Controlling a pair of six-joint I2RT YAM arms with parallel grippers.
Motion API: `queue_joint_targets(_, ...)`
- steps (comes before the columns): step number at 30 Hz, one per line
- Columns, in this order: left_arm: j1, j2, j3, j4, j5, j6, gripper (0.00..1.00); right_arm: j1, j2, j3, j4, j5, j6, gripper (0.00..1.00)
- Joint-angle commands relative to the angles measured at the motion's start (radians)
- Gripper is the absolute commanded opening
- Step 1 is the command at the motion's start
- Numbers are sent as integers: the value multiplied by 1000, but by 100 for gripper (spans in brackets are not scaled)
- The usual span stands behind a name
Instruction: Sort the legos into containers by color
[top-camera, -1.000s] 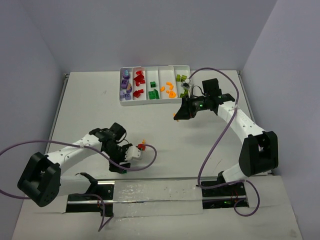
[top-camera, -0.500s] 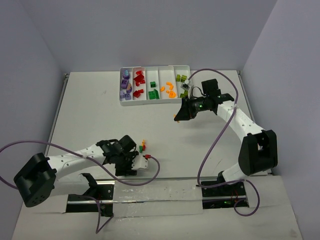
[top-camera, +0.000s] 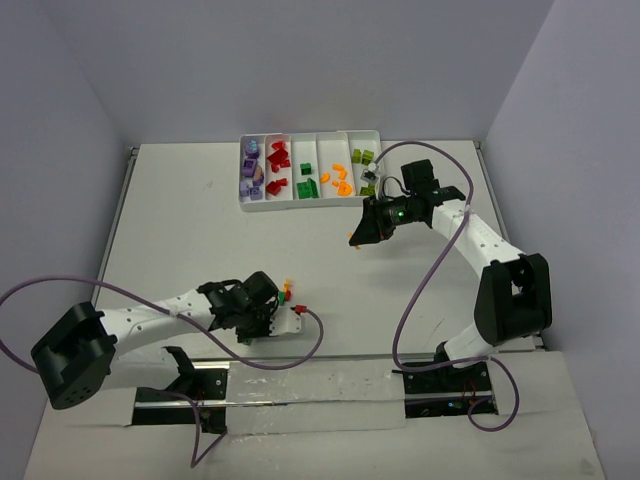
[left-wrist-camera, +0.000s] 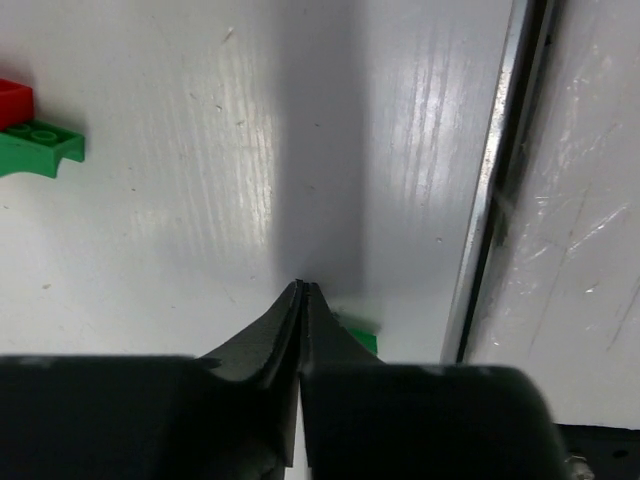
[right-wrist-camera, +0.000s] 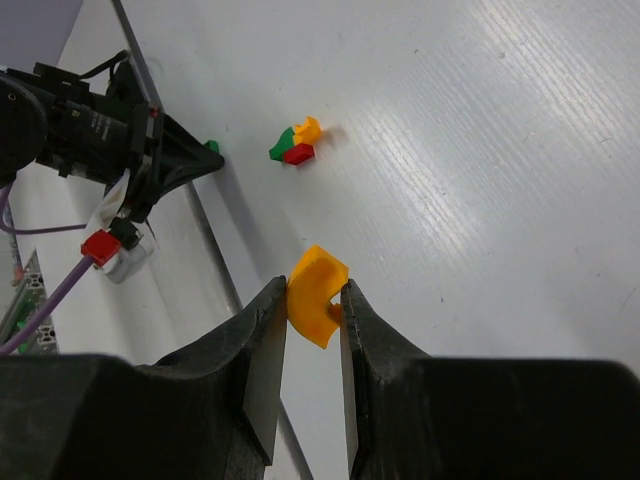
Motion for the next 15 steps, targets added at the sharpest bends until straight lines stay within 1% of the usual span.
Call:
queue_joint_targets(1,-2,49,-10,-4,-35,-9,3,-7,2,45,-11,-4,-25,0)
queue_joint_targets(2,0,50,1,2,-38,-14,0,-6,3,46,-11,-6,-25,0)
queue_joint_targets(3,6,50,14,3,-38,-17,3,-7,4,46,-12,-9,-25,0)
queue_joint_targets(4,19,49,36,0,-35,-26,10,-7,5,46,-14,-10,-25,0)
queue_joint_targets(5,29,48,54,-9,-32,-32,20,-7,5,46,-14,-11,-27,0)
queue_joint_targets(6,42,47,85,-33,-28,-43,39,-7,4,45,-17,-10,-31,0)
queue_joint_targets(7,50,48,102,-52,-28,-48,48,-7,1,45,-20,-10,-33,0)
queue_joint_targets(8,51,49,121,-53,-28,-48,54,-6,0,45,-20,-10,-34,0)
queue_joint_targets(11,60,28,186,-184,6,-62,66,-6,-1,46,-29,-10,-43,0)
queue_joint_targets(13,60,15,206,-266,22,-69,68,-7,-1,45,-31,-11,-45,0)
queue_joint_targets(15,60,9,213,-300,21,-79,67,-6,1,45,-30,-16,-45,0)
